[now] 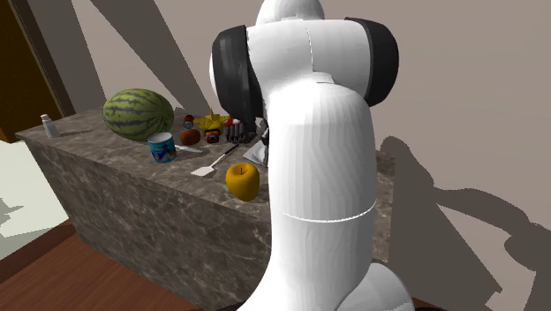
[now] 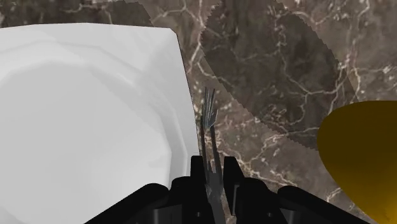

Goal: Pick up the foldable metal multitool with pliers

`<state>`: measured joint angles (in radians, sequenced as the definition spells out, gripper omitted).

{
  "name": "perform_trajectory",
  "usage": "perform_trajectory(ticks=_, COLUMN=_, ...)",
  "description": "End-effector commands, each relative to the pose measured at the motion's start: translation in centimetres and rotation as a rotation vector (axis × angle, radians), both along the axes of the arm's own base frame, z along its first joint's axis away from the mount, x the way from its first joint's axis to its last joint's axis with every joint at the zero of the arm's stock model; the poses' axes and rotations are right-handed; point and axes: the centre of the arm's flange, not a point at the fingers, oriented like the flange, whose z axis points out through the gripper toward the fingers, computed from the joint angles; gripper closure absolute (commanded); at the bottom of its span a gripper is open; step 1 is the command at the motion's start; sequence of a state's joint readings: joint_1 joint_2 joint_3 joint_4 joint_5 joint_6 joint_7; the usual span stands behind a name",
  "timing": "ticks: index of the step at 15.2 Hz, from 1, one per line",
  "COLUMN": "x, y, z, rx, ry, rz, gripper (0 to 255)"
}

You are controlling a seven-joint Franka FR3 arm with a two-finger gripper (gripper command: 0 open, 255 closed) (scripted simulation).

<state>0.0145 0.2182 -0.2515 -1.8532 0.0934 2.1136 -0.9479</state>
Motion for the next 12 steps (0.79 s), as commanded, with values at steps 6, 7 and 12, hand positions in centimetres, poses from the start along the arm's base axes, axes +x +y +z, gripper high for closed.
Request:
perform_trajectory(ticks=6, x=0.0, y=0.0, z=3.7, rx=0.0, ry=0.0, rz=0.0, gripper=255)
perform_trajectory(ticks=7, x=0.0, y=0.0, z=4.2, rx=0.0, ry=0.0, rz=0.0, gripper=255)
perform_trajectory(ticks=12, x=0.0, y=0.0, z=5.9, rx=0.0, ry=0.0, rz=0.0, gripper=255)
